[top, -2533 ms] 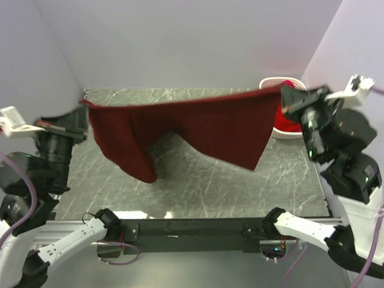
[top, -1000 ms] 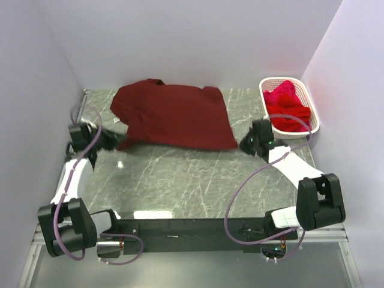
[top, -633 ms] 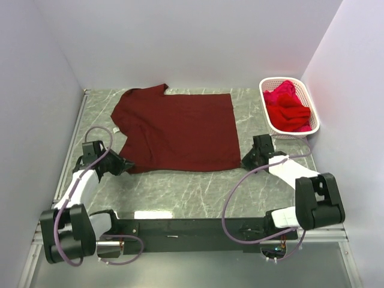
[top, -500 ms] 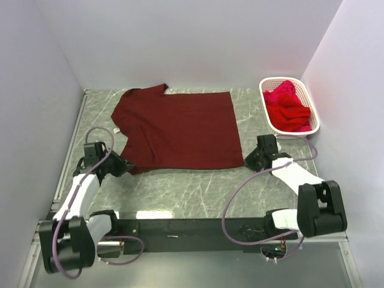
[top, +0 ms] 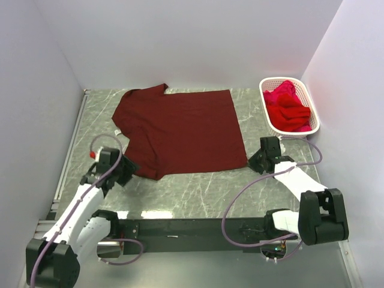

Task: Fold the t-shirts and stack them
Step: Flatten the tshirt out

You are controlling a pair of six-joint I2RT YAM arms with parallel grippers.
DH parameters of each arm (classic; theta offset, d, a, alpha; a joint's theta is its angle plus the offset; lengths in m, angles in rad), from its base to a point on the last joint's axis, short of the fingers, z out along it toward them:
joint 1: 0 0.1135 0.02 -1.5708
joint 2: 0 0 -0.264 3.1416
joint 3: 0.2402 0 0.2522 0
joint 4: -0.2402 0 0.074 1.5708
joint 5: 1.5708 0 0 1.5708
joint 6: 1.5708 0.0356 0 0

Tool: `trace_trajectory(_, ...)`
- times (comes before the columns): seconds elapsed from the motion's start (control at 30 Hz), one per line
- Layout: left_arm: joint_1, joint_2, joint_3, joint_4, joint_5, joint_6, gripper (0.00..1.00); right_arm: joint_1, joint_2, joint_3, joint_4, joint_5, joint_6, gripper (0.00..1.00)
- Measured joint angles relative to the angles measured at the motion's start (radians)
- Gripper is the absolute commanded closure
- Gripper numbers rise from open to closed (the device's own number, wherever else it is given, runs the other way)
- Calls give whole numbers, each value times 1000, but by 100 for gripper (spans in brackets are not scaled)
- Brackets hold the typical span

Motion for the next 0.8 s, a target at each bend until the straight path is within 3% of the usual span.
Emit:
trace_trajectory(0.1,-1,41,129,-66,-171,7,37,0,-30,-5,-6,7,-9,77)
trace_trajectory(0.23,4,167,296,-109,-369,14,46,7,-77,-5,-11,22,-32,69)
trace_trajectory(0.33,11,281,348,-125,-450,20,47,35,-116,4,-37,52,-54,65)
trace_trajectory(0.47,16,399,346,-161,-475,13,46,142,-163,61,-90,115,-93,64)
trace_trajectory(0.6,17,422,281,-163,-474,-45,42,283,-164,156,-97,150,-132,64)
trace_trajectory(0.8,17,457,187,-97,-451,-125,43,423,-70,230,-63,158,-162,64)
